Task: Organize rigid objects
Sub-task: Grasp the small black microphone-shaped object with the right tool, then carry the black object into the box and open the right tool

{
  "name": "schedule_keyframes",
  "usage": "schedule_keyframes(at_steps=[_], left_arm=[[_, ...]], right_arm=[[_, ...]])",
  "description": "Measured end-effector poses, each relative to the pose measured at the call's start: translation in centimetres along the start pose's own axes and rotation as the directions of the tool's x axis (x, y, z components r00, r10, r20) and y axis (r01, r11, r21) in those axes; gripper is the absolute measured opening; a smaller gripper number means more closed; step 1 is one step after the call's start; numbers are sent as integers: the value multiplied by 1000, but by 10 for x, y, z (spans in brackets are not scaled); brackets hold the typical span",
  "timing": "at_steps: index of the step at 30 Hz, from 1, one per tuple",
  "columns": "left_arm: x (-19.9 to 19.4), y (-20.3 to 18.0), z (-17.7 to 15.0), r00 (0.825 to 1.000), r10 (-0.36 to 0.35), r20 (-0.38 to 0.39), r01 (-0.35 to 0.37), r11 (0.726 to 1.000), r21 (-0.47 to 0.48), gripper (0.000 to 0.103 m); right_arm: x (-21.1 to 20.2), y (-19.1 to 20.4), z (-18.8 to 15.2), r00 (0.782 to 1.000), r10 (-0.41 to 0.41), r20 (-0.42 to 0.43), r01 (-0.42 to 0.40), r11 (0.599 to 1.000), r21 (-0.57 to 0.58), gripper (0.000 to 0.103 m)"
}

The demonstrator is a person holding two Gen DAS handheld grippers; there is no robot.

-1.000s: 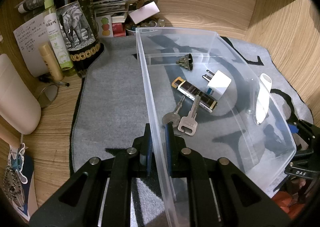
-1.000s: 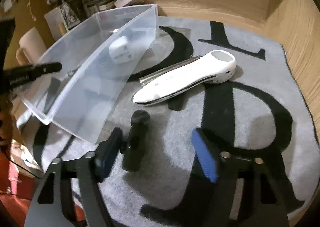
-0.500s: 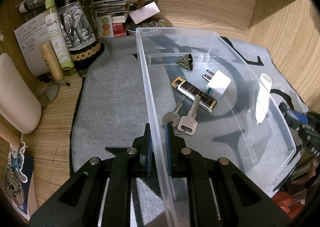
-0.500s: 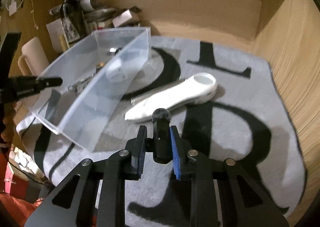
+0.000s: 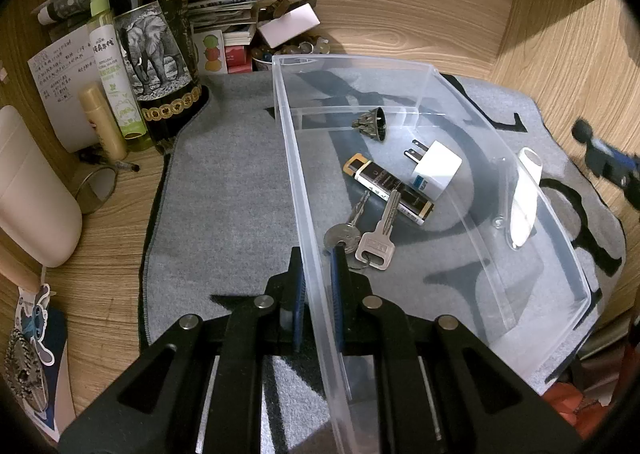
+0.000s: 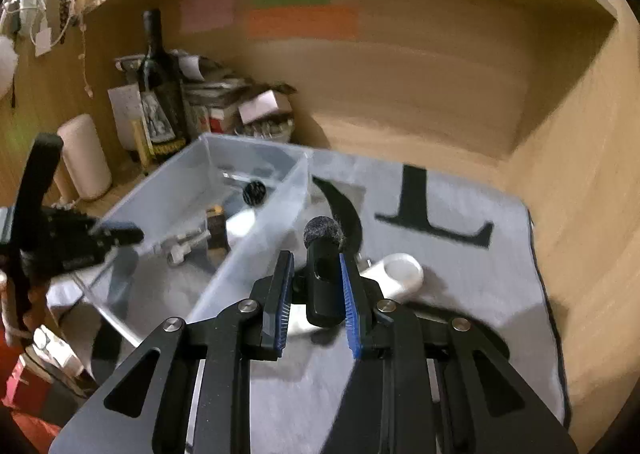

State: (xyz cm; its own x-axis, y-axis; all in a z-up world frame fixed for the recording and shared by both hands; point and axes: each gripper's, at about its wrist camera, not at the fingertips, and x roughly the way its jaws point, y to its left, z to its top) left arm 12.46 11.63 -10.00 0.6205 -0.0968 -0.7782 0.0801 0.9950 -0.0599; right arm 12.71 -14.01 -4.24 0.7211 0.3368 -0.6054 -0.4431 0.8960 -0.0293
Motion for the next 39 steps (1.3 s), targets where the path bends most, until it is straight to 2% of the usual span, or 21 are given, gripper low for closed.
schedule_keyframes(at_steps=[9,16,24,28,34,39], left_arm=[[0,-1,0,1000,1,0,-1,1000,0,11],[0,-1,0,1000,0,0,0,1000,-2,11],[0,-2,-3,1000,-5,1,5,1000,-6,11],[0,-2,-3,1000,-7,2,7,1000,-6,11],[-1,-2,-3,1000,-13,4,13,1000,-7,11],[-1,-2,-3,1000,-13,4,13,1000,-8,11]], right_arm=[[11,30,33,996,69,50,-65,995,-74,21],[34,61,49,989,145,20,-140,979,-149,21],[70,88,55,973,211,-91,-225,955,-193,21],[89,97,47,944,253,-213,-294,936,-194,21],[106,104,31,920,227,-320,-303,929,-213,21],[105,102,30,907,237,-348,-316,929,-193,21]])
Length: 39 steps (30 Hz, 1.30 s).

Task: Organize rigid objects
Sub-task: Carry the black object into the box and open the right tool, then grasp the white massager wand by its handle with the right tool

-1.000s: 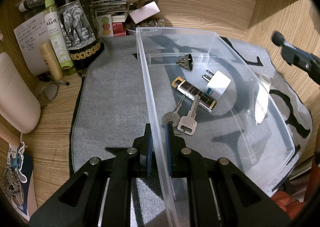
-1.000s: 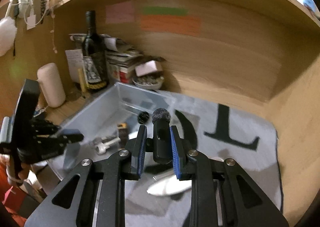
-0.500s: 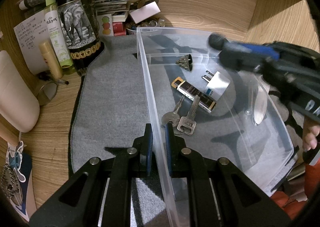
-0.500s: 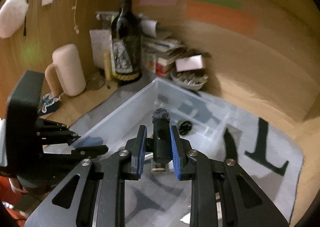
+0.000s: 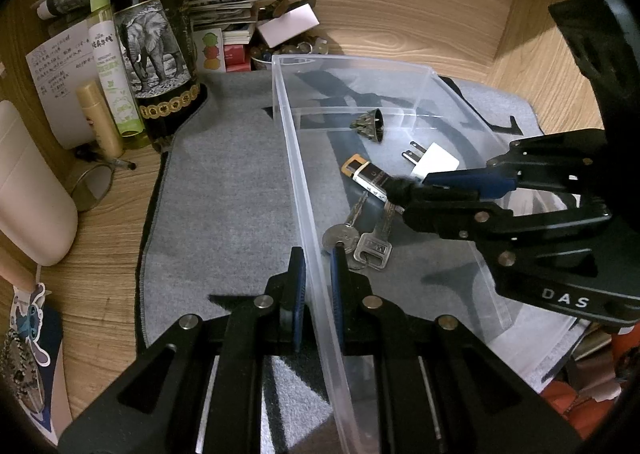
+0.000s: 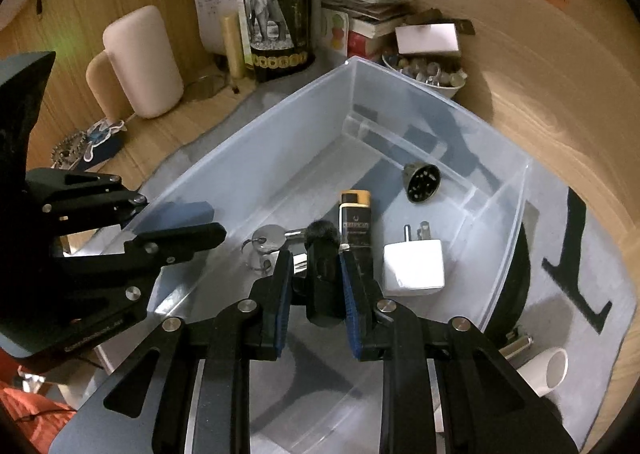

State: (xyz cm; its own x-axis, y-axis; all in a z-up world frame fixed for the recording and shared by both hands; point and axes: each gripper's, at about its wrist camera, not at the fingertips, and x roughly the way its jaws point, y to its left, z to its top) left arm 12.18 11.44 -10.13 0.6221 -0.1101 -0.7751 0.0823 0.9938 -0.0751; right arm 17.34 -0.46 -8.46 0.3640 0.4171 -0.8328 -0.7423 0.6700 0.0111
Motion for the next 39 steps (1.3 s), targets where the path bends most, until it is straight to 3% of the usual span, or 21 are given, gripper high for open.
schedule_keyframes(at_steps=[3,5,9,14,19,26,32,39], left_arm=[[0,0,0,1000,-1,0,1,1000,-1,11],[0,0,0,1000,0,0,0,1000,-1,11],[0,0,0,1000,1,-1,-1,1000,0,11],[0,0,0,1000,1,-1,-1,1000,0,11],[0,1,0,1000,1,-1,-1,1000,1,11],[0,1,1,1000,3,-1,-3,1000,1,11],[0,2,1,1000,5,-2,-5,1000,2,11],[0,2,1,1000,7,-2,-7,1000,4,11]], right_arm=[[-4,1,1,1000,-7,16,7,1000,-3,33],[-9,0,1,999,-16,41,16,1000,1,48],[-20,-3,2,995,-39,88,39,999,9,56],[-39,-11,4,982,-98,163,93,995,42,78],[-63,-27,2,955,-182,234,162,982,101,83],[-86,-68,-13,920,-291,264,226,942,249,89],[-84,-114,-39,909,-367,196,268,876,401,89],[-49,-143,-74,921,-385,56,311,815,489,89]])
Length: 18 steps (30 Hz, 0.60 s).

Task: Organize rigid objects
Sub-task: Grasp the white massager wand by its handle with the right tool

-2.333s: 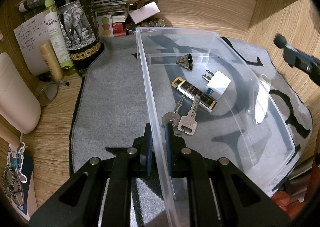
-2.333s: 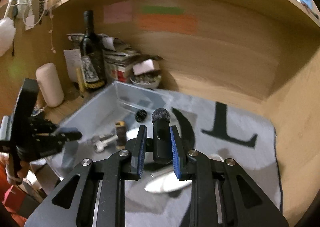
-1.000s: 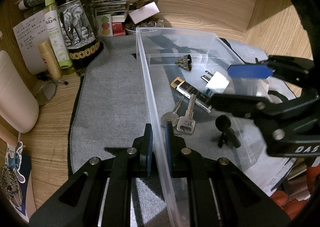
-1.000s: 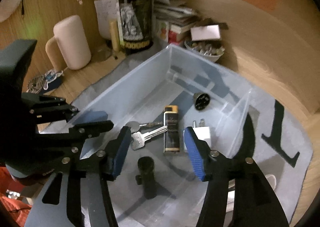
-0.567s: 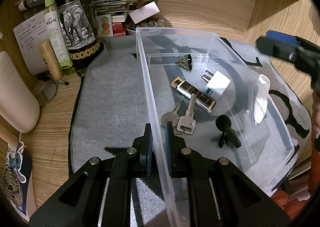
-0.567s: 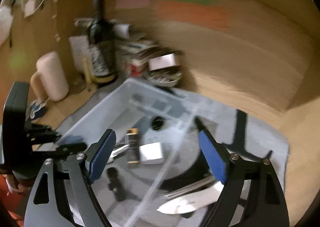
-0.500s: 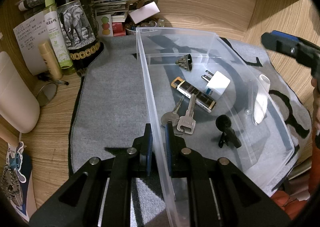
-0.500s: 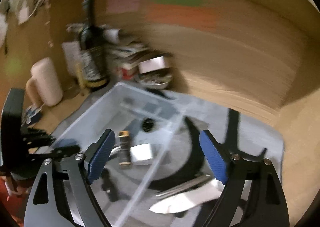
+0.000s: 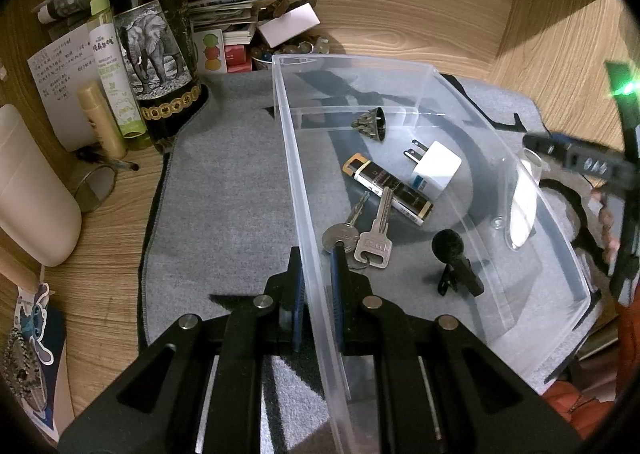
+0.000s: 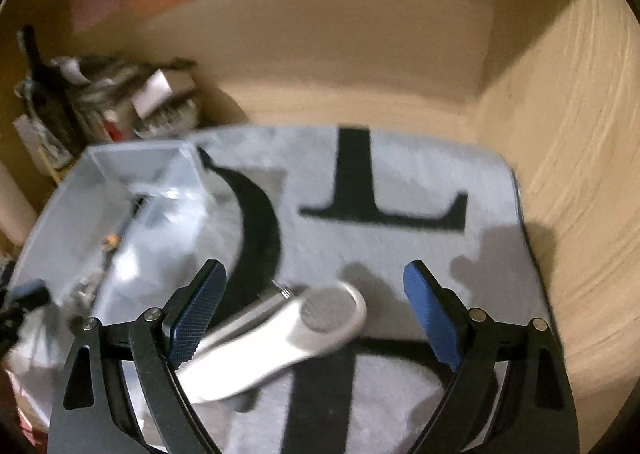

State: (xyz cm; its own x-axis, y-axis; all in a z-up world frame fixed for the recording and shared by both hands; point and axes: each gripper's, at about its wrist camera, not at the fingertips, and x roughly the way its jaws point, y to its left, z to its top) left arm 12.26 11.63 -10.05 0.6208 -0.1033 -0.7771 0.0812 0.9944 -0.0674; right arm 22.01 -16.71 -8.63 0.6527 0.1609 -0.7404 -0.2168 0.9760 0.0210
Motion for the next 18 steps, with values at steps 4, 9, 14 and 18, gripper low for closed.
schedule_keyframes(at_steps=[4,9,14,18], left_arm=[[0,0,0,1000,1,-1,-1,1000,0,11],[0,1,0,1000,4,-3,-4,1000,1,11],[0,1,0,1000,4,-3,-4,1000,0,11],[0,1,0,1000,5,-3,-5,1000,1,11]], right_arm=[[20,-7,-17,997,-4,-71,5,1000,17,89],[26,-14,-31,992,71,-103,-65,996,65,85],[23,-20,-36,975,186,-121,-175,979,101,64],[18,-19,-38,976,183,-121,-177,982,61,52]])
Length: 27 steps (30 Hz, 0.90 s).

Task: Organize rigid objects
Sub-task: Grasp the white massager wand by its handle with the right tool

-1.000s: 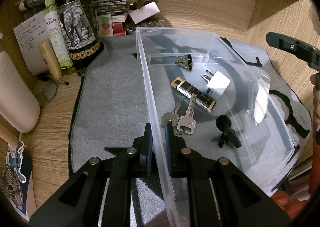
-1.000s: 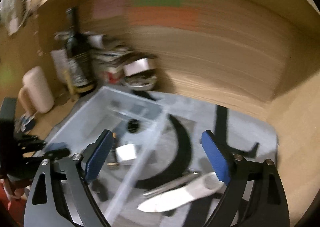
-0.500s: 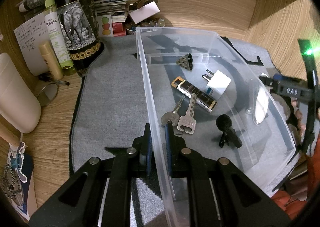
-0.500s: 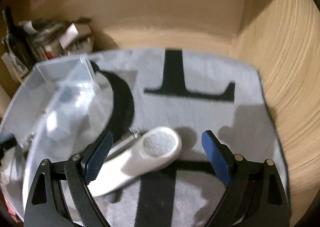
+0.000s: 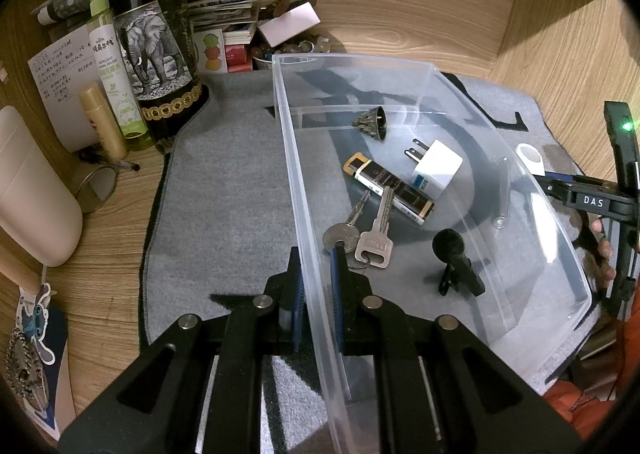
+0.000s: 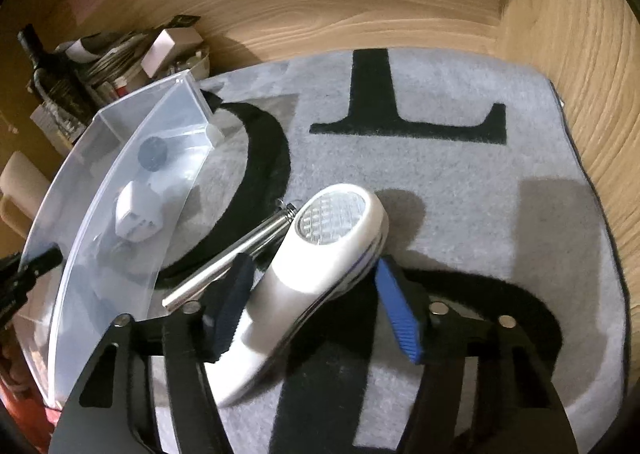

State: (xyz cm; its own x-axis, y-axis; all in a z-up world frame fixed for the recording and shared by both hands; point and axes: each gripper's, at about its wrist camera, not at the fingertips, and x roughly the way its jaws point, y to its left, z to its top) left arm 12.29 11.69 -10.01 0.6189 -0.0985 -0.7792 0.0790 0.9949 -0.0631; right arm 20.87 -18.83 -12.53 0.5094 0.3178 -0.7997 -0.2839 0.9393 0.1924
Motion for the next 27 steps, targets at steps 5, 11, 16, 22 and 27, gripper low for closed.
schedule_keyframes(at_steps=[5,11,16,22,27], left_arm=[[0,0,0,1000,-1,1,1,1000,-1,11],[0,0,0,1000,3,0,-3,1000,1,11],[0,-1,0,1000,1,0,-1,1000,-1,11],[0,-1,0,1000,2,0,-2,1000,0,11],[0,0,0,1000,2,0,-2,1000,-1,11]], right_arm=[[1,-3,3,997,-77,-16,76,995,-63,32],[8,-11,5,992,-129,-15,128,991,-49,30],[7,-9,9,991,-129,18,130,990,-49,29],[-18,-1,23,988,-116,102,122,991,-63,29],[-41,17,38,981,-81,177,98,991,-94,29]])
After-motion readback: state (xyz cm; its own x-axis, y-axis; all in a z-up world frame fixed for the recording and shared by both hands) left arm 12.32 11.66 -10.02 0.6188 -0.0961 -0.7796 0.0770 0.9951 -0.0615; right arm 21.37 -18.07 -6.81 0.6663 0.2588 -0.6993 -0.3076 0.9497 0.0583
